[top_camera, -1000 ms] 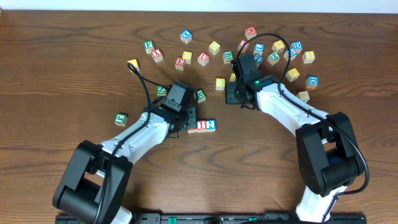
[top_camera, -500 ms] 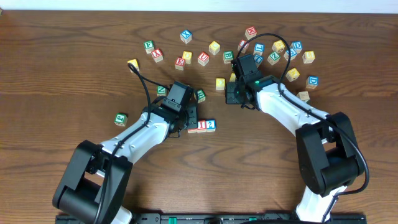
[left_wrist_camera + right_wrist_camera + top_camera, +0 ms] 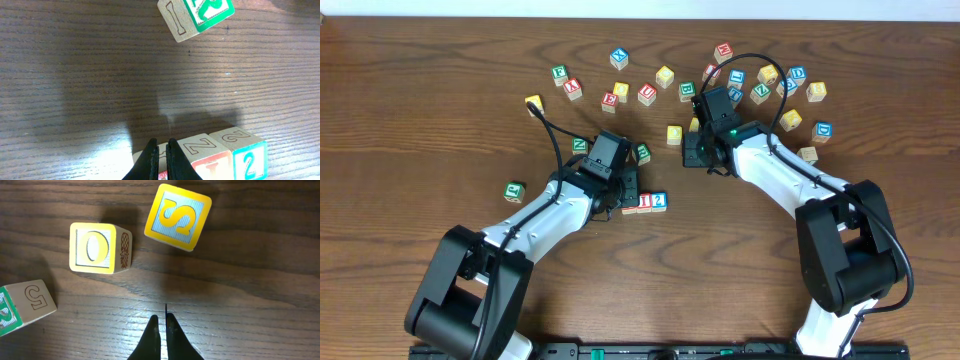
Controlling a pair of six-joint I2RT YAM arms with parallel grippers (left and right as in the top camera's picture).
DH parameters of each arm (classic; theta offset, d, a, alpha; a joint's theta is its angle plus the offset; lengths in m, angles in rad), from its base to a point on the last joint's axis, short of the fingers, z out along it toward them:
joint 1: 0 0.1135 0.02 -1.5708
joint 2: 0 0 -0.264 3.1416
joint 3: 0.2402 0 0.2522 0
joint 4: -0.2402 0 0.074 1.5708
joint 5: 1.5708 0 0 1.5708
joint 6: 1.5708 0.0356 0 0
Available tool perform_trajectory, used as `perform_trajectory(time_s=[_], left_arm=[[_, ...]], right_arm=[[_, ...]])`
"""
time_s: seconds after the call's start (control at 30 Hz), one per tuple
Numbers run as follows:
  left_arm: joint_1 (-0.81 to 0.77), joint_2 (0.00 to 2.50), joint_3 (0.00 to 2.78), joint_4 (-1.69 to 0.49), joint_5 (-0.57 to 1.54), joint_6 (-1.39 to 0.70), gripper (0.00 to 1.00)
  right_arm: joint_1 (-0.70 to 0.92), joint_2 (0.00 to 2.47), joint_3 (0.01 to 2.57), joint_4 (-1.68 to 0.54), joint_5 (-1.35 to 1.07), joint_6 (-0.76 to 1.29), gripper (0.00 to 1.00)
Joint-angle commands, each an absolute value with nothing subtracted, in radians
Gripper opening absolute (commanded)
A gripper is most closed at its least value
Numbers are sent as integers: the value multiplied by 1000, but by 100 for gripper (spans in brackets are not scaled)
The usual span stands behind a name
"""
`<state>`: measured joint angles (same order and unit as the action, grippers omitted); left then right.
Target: Spell out AI2
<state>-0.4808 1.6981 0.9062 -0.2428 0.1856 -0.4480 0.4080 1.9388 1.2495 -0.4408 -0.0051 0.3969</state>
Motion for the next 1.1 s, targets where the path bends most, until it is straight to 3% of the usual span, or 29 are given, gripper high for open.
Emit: perform_trajectory(time_s=[0.0,1.07], left_arm=[[-484,1713,937,-245,195,-446,7],[-484,1713,937,-257,200,-447,8]], right_arm=[[408,1953,1269,-442,-7,388,1],[408,1953,1269,-445,-7,388,1]])
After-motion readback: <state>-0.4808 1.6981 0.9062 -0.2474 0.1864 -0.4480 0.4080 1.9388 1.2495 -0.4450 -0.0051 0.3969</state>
